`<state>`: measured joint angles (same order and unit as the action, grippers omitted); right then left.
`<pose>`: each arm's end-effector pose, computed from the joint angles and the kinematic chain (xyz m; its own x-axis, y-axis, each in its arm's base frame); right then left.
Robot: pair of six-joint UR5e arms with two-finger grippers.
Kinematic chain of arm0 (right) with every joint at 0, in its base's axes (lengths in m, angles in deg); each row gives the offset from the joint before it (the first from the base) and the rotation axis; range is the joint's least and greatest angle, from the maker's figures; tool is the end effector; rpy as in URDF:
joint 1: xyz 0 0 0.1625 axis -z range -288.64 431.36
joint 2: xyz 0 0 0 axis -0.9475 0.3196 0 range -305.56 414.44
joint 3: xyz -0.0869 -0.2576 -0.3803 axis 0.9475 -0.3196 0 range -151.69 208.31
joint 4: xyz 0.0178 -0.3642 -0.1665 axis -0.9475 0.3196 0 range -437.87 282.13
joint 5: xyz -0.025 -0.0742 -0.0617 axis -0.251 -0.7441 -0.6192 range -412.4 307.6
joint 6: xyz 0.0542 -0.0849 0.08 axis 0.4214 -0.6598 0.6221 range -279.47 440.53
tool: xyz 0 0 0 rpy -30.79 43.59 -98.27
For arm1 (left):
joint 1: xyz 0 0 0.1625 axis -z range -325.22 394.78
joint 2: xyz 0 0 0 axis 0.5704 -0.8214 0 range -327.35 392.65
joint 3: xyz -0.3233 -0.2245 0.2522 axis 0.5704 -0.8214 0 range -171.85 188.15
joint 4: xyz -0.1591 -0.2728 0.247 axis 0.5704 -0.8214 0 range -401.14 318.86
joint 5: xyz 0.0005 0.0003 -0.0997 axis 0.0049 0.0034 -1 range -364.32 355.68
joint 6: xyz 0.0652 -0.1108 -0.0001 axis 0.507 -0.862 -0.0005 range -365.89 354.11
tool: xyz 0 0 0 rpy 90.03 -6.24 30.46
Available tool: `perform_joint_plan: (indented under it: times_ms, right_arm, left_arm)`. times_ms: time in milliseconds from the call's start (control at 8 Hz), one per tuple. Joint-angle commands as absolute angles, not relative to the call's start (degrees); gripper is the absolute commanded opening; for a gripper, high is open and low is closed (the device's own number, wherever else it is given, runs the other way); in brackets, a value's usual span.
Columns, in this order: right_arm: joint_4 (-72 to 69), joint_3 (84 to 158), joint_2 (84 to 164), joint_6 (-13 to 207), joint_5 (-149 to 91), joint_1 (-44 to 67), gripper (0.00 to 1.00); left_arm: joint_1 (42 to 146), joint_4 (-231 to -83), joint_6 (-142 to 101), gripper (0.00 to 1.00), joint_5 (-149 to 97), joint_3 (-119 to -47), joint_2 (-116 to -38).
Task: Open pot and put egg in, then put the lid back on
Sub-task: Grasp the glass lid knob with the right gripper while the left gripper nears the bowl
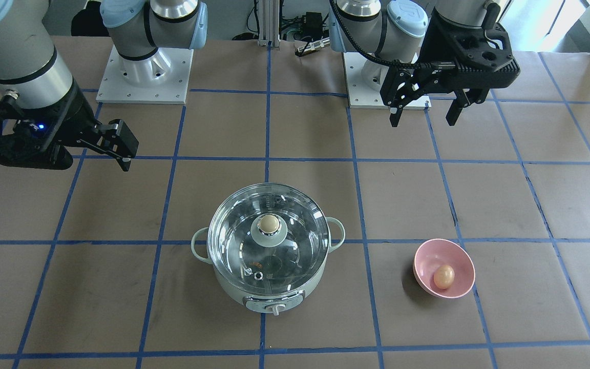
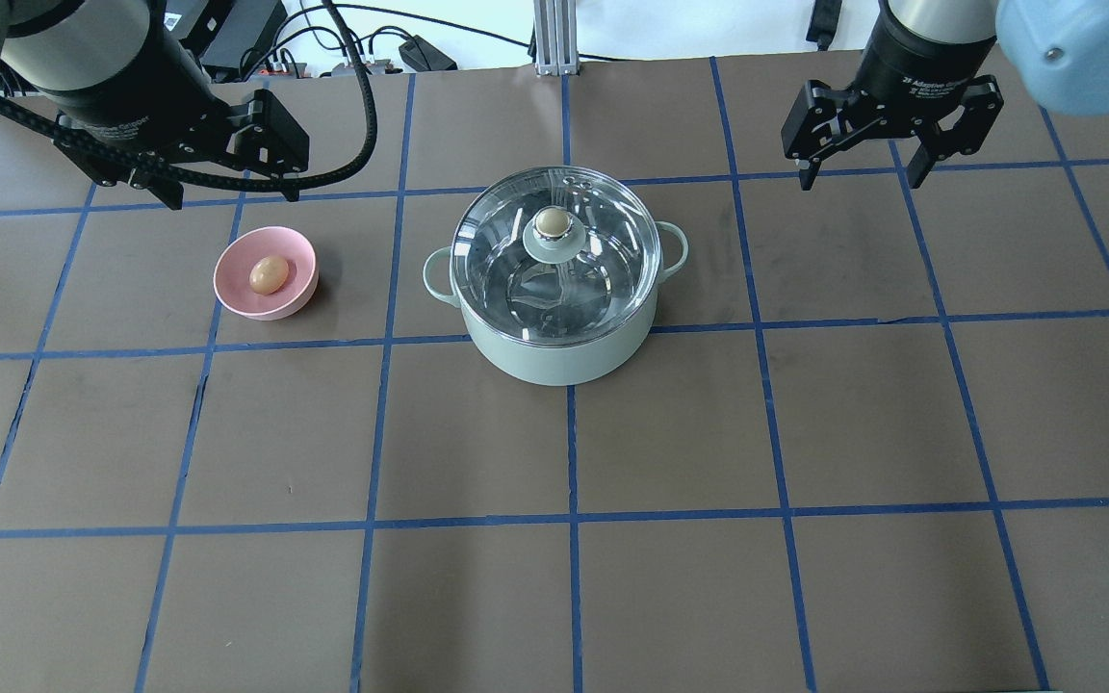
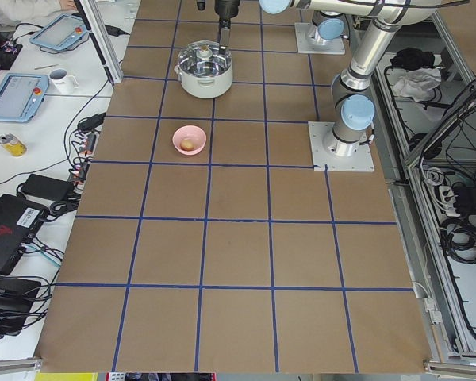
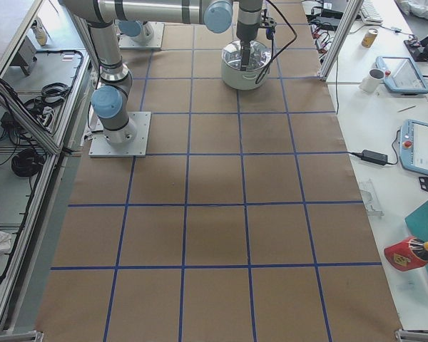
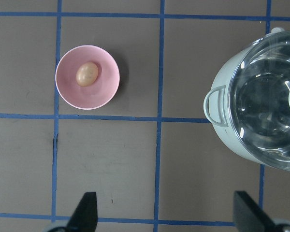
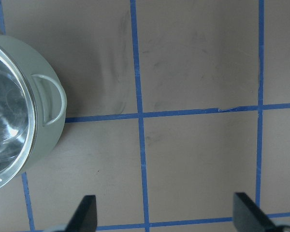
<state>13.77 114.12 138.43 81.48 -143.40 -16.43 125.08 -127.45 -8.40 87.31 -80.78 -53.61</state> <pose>0.1106 -0.5308 0.4865 -0.9983 0.0550 0.0175 0.0551 0.9985 0.0027 -0.1322 -0.4632 0.5484 -0.9989 -0.0421 -0.0215 -0.0384 0.9881 -0.1490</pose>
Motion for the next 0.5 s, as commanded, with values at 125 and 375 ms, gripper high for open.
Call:
perform_joint_plan:
  times_ms: [125, 375]
  right_arm:
    - [14.15, 114.79, 138.55, 81.16, -144.15, -16.44, 1.0]
    - [20.44, 114.71, 137.07, 80.88, -143.71, -17.23, 1.0]
  left_arm:
    - [124.26, -127.54, -7.83, 1.0, 87.97, -80.71, -54.36]
    - [123.2, -127.45, -7.83, 1.0, 93.15, -80.62, -56.73]
